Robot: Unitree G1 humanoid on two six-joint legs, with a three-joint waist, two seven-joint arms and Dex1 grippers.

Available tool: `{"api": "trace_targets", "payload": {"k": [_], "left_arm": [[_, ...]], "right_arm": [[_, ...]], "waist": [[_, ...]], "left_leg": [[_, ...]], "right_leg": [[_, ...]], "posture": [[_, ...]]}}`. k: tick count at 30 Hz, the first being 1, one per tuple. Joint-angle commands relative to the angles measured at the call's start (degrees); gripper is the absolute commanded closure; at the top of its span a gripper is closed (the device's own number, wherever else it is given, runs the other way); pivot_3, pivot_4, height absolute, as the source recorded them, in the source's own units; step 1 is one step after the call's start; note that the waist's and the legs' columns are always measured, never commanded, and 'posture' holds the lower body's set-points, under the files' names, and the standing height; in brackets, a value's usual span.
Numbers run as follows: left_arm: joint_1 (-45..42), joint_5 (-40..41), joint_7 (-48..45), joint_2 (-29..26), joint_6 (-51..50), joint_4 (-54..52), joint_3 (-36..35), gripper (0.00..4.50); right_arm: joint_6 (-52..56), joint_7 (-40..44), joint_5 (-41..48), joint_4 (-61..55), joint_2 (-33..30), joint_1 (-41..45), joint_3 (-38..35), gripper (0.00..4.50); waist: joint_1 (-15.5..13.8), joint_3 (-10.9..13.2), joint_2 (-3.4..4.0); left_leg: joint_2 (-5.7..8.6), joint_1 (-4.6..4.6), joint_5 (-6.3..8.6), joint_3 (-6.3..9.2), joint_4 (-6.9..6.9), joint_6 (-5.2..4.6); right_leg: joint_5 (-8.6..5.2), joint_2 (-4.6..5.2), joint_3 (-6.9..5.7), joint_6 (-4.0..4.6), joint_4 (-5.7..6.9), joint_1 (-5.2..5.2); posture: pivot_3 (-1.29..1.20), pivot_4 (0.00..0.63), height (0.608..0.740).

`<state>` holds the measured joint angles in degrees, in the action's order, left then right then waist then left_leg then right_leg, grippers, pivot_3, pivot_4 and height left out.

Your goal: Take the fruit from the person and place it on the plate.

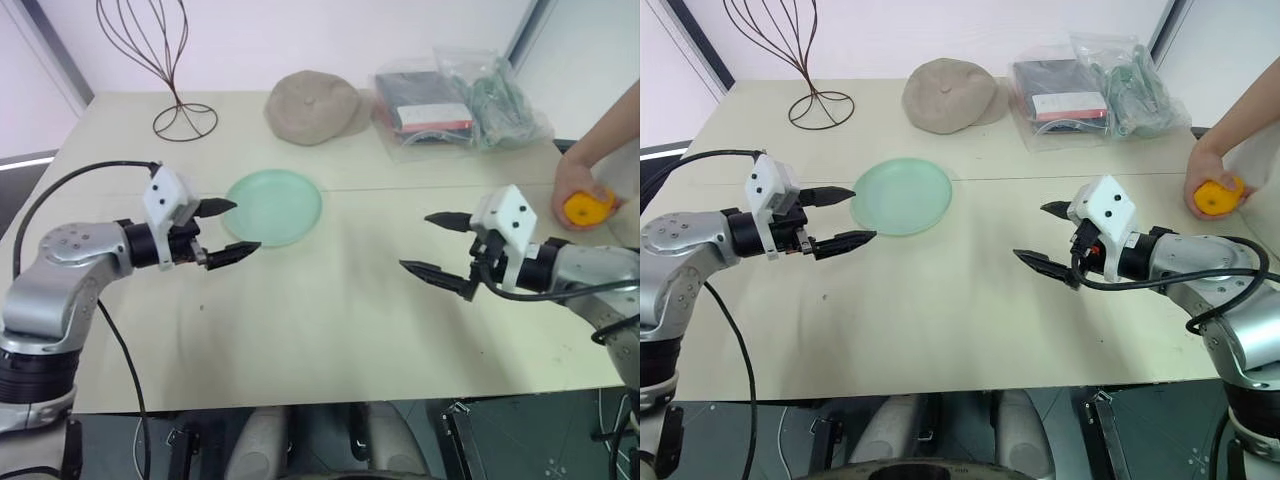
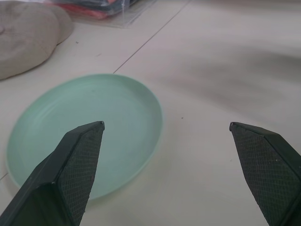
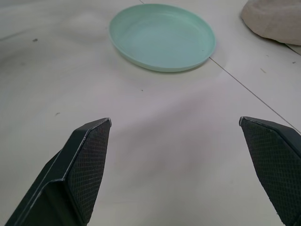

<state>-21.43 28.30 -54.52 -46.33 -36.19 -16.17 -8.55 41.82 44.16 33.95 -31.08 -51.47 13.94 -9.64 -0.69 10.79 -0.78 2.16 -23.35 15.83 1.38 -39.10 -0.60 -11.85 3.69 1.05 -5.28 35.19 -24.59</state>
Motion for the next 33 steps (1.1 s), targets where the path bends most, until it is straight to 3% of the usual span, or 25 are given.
{"api": "trace_targets", "payload": {"k": [1, 28, 33], "left_arm": [[-0.12, 1.08, 0.37, -1.24, 0.11, -1.78, -2.08, 0.03], [-2.08, 0.24, 0.74, -0.25, 1.25, -0.22, -0.24, 0.03], [-1.66, -0.07, 1.74, 0.26, 1.51, -0.04, -0.2, 0.03]], "right_arm": [[-1.41, 0.43, -0.37, 0.0, -0.24, 1.16, -0.77, 0.0], [-1.61, -0.03, -0.64, 0.06, 0.09, 1.59, -1.22, 0.0], [2.72, -5.58, 2.21, -0.24, 4.04, 6.76, -1.59, 0.0]], "waist": [[0.0, 0.0, 0.0], [0.0, 0.0, 0.0], [0.09, 0.01, 0.01]], "left_leg": [[0.0, 0.0, 0.0, 0.0, 0.01, 0.0], [0.0, 0.0, 0.0, 0.0, 0.03, 0.01], [0.0, -0.01, 0.01, 0.0, 0.03, 0.01]], "right_leg": [[0.0, 0.0, 0.0, 0.0, 0.0, 0.0], [-0.01, 0.03, 0.02, 0.01, -0.02, -0.02], [0.0, 0.04, 0.03, 0.02, -0.02, -0.03]], "posture": [[0.0, 0.15, 0.74], [0.0, 0.15, 0.74], [0.0, 0.15, 0.74]]}}
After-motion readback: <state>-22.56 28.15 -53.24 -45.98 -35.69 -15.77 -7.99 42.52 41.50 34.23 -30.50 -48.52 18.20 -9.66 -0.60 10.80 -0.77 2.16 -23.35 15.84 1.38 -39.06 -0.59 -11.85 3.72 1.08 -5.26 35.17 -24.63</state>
